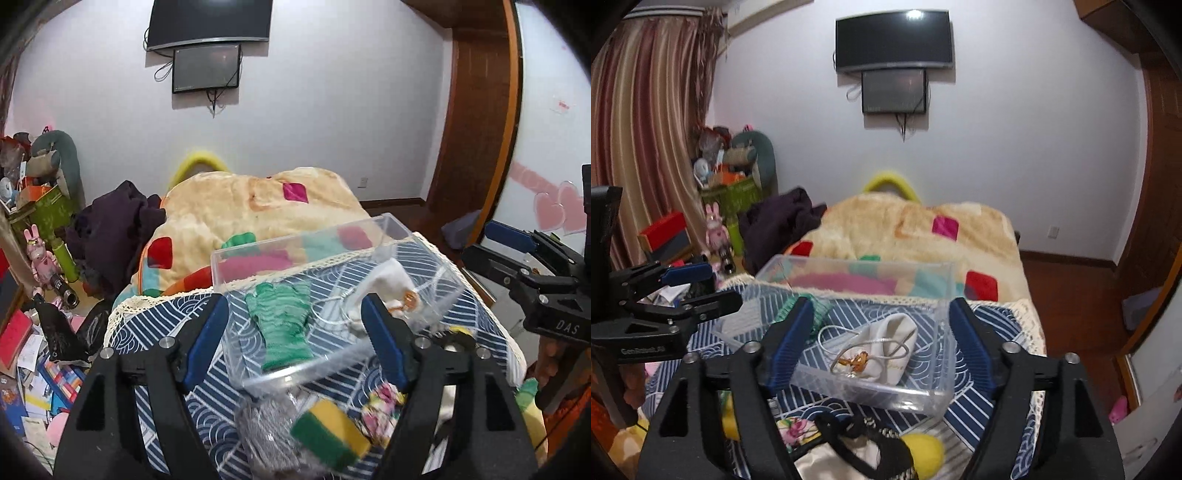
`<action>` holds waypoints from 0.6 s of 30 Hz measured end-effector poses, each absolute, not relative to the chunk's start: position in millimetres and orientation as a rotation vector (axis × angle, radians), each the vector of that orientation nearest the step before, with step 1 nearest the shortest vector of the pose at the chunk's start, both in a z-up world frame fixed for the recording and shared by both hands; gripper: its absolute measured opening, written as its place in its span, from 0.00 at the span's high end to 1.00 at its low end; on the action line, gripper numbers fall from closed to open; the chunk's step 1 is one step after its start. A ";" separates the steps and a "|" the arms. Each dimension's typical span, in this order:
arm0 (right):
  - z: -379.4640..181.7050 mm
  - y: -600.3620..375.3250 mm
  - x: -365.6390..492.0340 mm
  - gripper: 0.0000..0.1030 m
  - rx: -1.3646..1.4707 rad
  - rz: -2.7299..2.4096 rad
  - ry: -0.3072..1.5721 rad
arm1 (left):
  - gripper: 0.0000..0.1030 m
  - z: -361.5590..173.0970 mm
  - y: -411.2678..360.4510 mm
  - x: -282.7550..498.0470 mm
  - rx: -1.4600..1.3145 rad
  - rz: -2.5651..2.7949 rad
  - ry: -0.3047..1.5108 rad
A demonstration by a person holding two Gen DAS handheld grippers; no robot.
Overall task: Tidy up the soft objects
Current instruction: 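Lower the glove into the clear box with the left tool while the right tool drops the bag in, then grasp the green-and-yellow sponge with the left tool while the right tool grasps the black cap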
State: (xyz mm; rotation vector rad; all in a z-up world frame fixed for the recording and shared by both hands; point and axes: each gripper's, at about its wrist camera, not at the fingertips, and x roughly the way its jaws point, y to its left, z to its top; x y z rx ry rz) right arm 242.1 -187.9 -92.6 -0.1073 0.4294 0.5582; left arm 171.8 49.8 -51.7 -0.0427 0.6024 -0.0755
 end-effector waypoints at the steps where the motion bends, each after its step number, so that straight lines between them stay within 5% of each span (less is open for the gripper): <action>1: -91.7 -189.5 238.8 0.25 -0.108 0.560 0.422 | 0.28 -51.4 48.9 166.8 -0.039 -0.077 0.601; 18: -158.6 -207.3 219.8 0.25 -0.155 0.544 0.582 | 0.28 -126.0 20.7 138.3 -0.075 -0.121 0.788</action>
